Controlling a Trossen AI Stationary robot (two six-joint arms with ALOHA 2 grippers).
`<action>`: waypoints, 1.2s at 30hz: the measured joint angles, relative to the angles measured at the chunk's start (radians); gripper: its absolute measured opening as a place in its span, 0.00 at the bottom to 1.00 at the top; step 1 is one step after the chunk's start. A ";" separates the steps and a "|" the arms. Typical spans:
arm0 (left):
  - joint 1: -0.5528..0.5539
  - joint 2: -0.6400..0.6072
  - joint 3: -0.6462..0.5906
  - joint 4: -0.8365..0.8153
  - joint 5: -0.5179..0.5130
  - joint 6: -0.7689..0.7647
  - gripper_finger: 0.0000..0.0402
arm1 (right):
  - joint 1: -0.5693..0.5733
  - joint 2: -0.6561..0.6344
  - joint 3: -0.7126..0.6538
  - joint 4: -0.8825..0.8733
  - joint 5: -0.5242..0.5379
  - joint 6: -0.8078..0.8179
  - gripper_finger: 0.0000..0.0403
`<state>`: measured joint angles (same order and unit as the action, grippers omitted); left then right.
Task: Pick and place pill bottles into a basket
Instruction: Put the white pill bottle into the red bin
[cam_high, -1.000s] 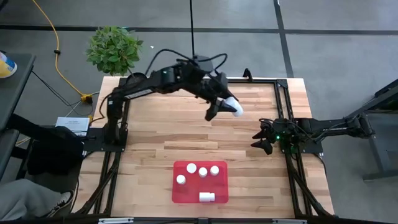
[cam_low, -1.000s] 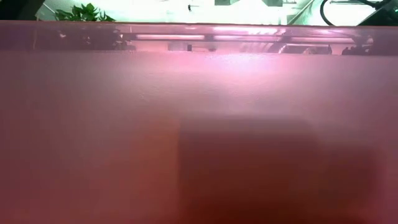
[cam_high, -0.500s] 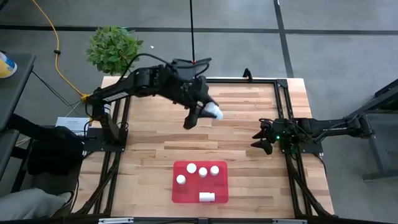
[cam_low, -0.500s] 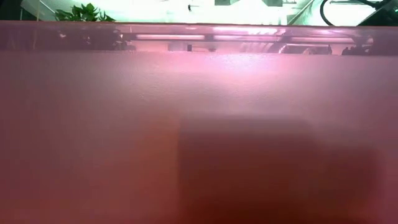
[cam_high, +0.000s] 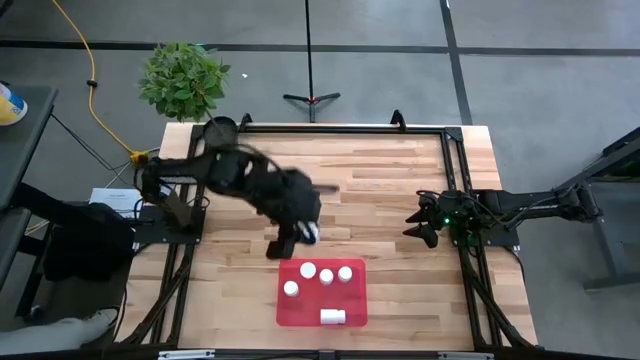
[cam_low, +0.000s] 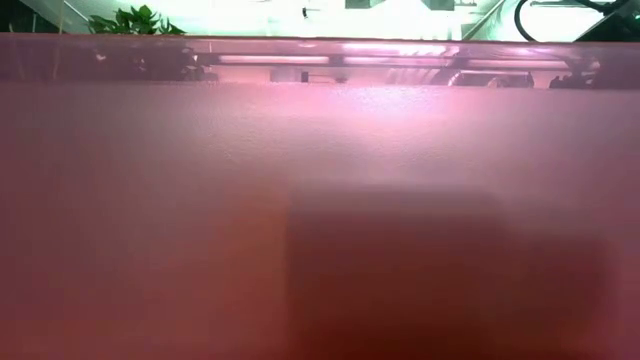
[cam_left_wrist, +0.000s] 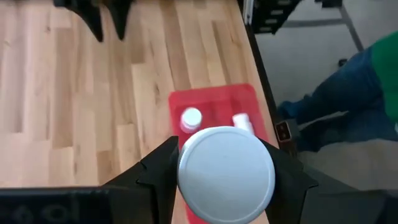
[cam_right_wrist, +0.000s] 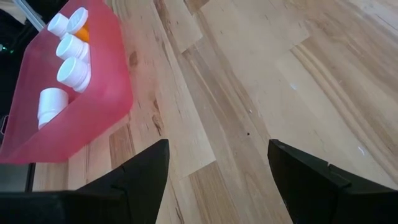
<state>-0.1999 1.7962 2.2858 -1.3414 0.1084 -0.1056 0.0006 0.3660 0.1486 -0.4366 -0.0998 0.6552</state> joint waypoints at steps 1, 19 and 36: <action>-0.021 0.000 -0.016 0.006 -0.014 -0.012 0.52 | 0.000 0.000 0.000 0.000 0.000 0.002 0.65; -0.234 0.000 -0.622 0.506 -0.112 -0.191 0.52 | 0.000 0.000 0.000 0.071 0.018 0.057 0.65; -0.272 0.007 -0.841 0.776 -0.203 -0.302 0.52 | 0.000 0.000 0.001 0.093 0.001 0.096 0.65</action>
<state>-0.4717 1.8034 1.4448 -0.5652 -0.0951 -0.4075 0.0009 0.3661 0.1493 -0.3434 -0.0988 0.7511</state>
